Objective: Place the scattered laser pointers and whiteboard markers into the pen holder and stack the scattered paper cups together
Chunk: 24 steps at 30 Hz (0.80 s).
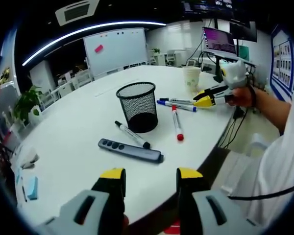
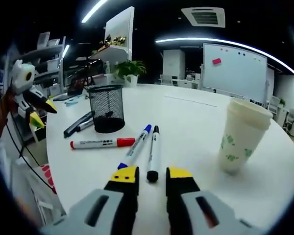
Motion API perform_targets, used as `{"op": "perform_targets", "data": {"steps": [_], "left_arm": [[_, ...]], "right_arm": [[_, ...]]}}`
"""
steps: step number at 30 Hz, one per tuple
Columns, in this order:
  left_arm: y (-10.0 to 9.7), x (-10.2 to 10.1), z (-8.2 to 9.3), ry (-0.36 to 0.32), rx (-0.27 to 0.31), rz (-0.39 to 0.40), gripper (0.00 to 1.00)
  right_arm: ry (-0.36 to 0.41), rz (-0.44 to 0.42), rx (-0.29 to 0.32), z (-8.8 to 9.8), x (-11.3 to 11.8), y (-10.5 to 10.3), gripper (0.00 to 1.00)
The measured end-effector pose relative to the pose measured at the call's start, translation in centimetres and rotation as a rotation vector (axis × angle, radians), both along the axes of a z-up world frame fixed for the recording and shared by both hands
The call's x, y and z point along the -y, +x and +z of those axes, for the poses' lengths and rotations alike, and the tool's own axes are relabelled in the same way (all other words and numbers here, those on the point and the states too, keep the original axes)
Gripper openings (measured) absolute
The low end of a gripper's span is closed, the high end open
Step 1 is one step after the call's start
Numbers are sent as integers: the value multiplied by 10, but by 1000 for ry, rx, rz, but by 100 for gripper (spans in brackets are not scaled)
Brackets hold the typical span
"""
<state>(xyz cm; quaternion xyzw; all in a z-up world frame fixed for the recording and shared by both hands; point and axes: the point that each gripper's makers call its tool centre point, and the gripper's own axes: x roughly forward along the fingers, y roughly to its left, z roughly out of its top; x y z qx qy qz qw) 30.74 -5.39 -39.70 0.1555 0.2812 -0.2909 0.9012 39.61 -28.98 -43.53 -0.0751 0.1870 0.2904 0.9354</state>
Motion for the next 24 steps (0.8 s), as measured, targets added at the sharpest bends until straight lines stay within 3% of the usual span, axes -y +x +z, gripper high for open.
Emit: {"op": "perform_targets", "data": {"steps": [24], "left_arm": [[-1, 0, 1, 4, 3, 0, 42]], "right_arm": [[37, -16, -9, -4, 0, 3, 14]]}}
